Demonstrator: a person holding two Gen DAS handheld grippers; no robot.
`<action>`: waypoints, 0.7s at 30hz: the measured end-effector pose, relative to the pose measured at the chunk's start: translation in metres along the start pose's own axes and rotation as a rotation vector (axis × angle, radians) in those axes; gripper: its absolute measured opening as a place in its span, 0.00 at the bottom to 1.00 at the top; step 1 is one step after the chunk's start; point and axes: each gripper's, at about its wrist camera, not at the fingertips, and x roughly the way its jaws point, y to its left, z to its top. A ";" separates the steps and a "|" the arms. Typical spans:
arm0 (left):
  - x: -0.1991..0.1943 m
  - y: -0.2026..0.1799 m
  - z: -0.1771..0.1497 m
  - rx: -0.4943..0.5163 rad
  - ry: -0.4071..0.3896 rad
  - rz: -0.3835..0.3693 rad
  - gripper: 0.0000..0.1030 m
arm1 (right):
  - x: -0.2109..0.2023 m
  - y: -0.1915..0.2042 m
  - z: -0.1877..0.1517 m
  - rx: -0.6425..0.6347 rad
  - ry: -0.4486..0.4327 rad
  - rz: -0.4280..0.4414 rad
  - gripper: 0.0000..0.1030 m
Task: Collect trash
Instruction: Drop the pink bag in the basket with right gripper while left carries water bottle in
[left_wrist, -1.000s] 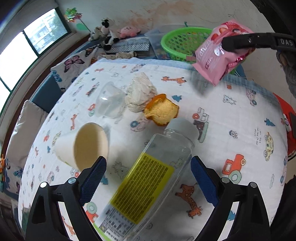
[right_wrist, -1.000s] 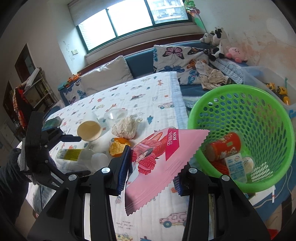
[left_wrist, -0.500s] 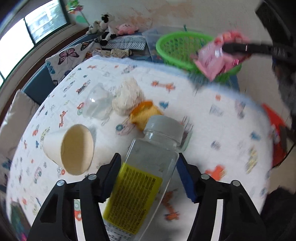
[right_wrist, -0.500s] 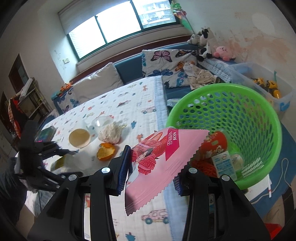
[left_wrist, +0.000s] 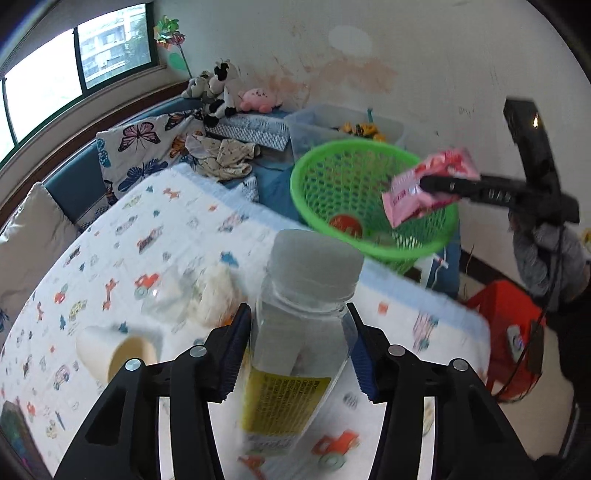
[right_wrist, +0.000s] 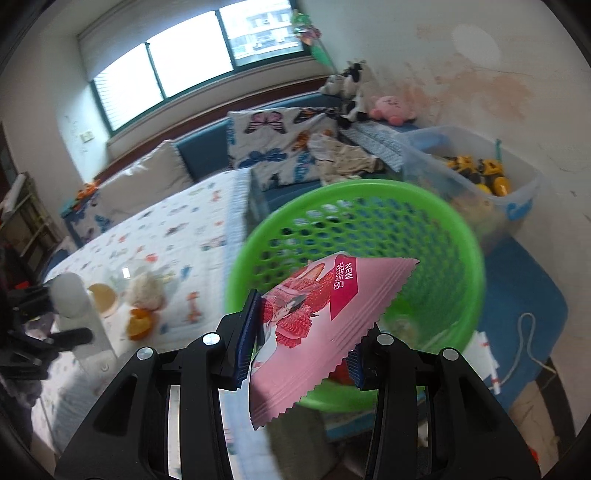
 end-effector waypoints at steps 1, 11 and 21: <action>0.001 -0.002 0.006 -0.008 -0.006 -0.011 0.46 | 0.002 -0.005 0.001 -0.005 0.000 -0.025 0.41; 0.008 -0.016 0.061 -0.044 -0.067 -0.049 0.45 | 0.046 -0.039 0.007 -0.019 0.101 -0.114 0.65; 0.027 -0.038 0.123 -0.069 -0.112 -0.085 0.45 | 0.045 -0.056 -0.006 0.019 0.103 -0.126 0.68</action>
